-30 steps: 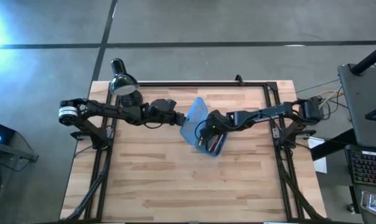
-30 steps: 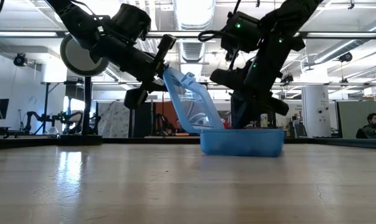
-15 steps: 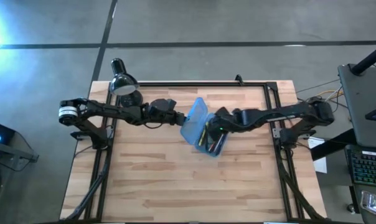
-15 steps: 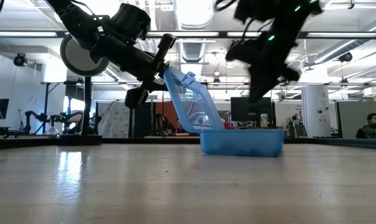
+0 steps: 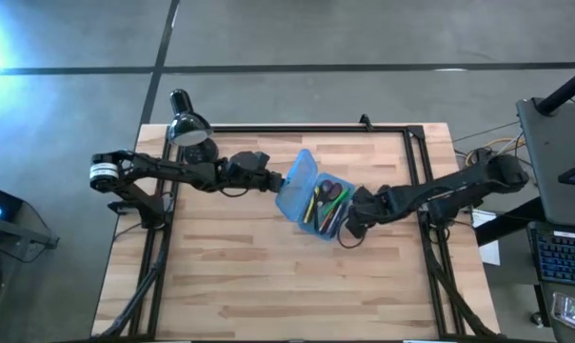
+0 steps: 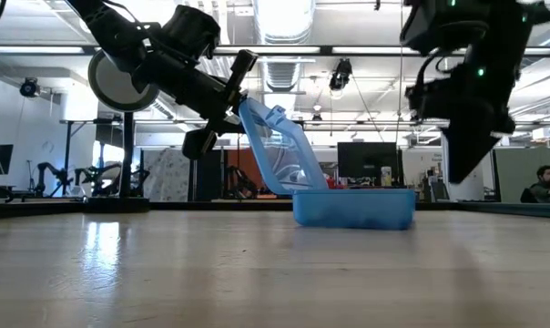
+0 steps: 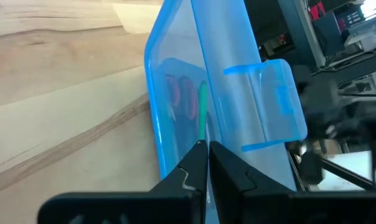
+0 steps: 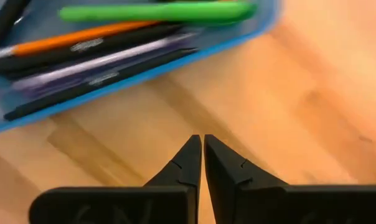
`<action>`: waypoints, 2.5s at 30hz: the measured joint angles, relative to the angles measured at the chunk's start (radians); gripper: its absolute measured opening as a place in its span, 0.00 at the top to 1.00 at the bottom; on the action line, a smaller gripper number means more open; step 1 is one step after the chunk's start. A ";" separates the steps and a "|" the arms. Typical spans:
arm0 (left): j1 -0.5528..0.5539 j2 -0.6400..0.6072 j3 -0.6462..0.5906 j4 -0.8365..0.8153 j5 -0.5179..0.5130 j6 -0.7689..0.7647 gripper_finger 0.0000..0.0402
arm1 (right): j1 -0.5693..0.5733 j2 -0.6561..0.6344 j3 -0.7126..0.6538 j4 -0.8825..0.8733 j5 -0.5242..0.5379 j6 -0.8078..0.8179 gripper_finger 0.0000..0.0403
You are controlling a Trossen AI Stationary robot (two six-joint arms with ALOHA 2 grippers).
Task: Pick & place school supplies into a supply box
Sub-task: Close the supply box
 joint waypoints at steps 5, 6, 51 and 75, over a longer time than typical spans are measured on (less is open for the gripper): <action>-0.002 0.000 0.000 0.000 -0.002 -0.003 1.00 | -0.001 0.101 -0.002 0.067 -0.002 -0.036 0.97; -0.004 0.000 0.000 0.000 -0.002 -0.006 1.00 | -0.001 0.122 0.000 0.070 0.000 -0.042 0.97; -0.080 0.365 0.256 -0.019 0.133 0.030 1.00 | 0.036 0.073 0.090 0.062 0.114 -0.152 0.97; -0.098 0.397 0.257 -0.031 0.099 0.029 1.00 | -0.110 0.028 0.087 0.194 0.016 -0.095 0.97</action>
